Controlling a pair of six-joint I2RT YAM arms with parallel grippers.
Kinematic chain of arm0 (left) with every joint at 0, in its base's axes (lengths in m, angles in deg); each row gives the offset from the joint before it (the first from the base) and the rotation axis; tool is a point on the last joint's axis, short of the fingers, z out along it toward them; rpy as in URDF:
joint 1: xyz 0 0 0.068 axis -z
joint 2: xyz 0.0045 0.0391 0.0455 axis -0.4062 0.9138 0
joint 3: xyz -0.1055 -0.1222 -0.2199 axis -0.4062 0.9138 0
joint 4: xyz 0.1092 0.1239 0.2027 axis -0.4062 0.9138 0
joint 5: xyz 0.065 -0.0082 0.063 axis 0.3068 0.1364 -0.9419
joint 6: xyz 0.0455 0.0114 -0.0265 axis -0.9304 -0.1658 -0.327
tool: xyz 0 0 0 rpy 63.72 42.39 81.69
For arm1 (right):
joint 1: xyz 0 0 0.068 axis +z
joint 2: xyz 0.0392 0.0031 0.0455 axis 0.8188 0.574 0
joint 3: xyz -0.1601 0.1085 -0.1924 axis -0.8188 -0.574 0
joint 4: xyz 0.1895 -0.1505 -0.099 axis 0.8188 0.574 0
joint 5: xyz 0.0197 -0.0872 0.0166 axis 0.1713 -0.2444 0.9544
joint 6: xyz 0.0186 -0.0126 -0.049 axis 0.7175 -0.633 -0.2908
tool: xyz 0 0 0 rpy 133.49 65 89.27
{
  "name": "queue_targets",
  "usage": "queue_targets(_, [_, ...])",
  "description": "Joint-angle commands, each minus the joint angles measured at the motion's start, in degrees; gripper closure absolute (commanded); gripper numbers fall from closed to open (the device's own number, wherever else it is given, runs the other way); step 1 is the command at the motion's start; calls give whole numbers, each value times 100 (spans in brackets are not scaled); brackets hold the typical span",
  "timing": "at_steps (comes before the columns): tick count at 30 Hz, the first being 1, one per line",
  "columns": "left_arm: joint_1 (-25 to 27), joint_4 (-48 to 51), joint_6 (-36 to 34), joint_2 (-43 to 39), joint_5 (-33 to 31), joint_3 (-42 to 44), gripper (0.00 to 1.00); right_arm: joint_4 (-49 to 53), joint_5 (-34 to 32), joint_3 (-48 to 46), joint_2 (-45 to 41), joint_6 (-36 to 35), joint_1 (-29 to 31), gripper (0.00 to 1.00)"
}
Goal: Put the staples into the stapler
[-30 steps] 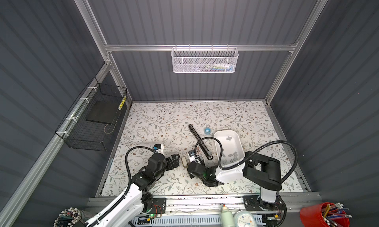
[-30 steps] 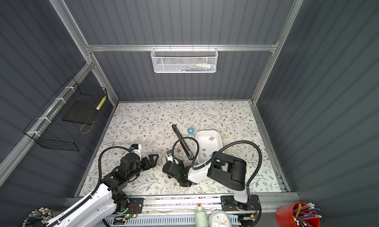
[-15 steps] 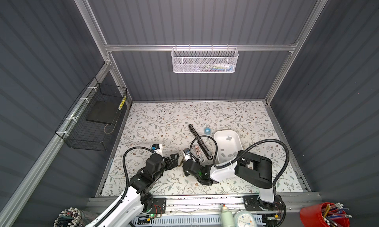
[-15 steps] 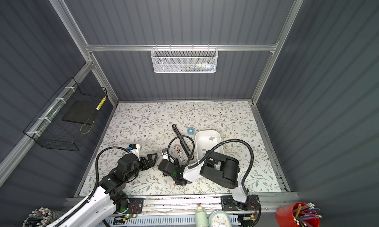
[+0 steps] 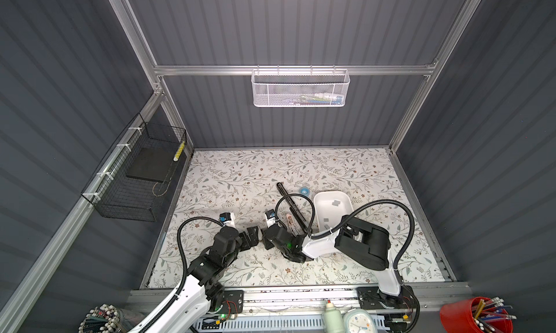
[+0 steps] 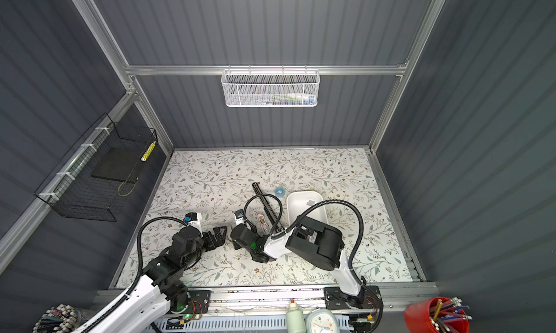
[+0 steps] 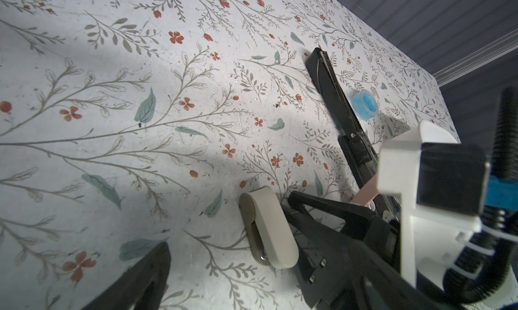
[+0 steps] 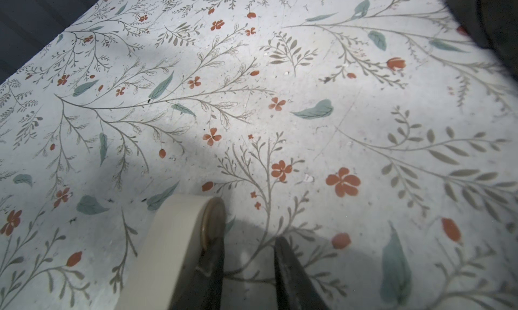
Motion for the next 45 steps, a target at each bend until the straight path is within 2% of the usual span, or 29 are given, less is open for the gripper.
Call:
queue_targets(1, [19, 255, -159, -90, -130, -288, 0, 550, 146, -179, -55, -73, 19, 65])
queue_targets(3, [17, 314, -101, -119, -189, -325, 0, 467, 40, -350, -297, -165, 20, 63])
queue_targets(6, [16, 566, 55, -216, -656, -450, 0, 480, -81, -661, -887, -328, 27, 62])
queue_targets(10, [19, 1177, -182, -544, -1156, -758, 0, 113, -415, -1358, -1724, -788, 25, 57])
queue_targets(13, [19, 1279, -212, -770, -1101, -678, 0, -293, -747, -1812, -2048, -1315, 16, 56])
queue_targets(16, [15, 1099, -327, -788, -895, -563, 0, -237, -976, -2193, -2420, -1270, 19, 54])
queue_targets(20, [19, 849, -399, -522, -762, -530, 0, -746, -1219, -2907, -2853, -1209, -16, 50])
queue_targets(22, [19, 806, -393, -310, -768, -569, 0, -475, -1222, -2921, -3001, -1208, -28, 51])
queue_targets(26, [18, 790, -399, -86, -733, -629, 0, -370, -1210, -3027, -3026, -976, -23, 52])
queue_targets(33, [19, 736, -384, -247, -802, -561, 0, -436, -1448, -3304, -3095, -859, -24, 50])
queue_targets(38, [18, 724, -400, -217, -732, -553, 0, -284, -1061, -3156, -2997, -849, -23, 48])
queue_targets(45, [18, 690, -406, -217, -703, -539, 0, -106, -853, -2754, -2484, -774, -61, 46])
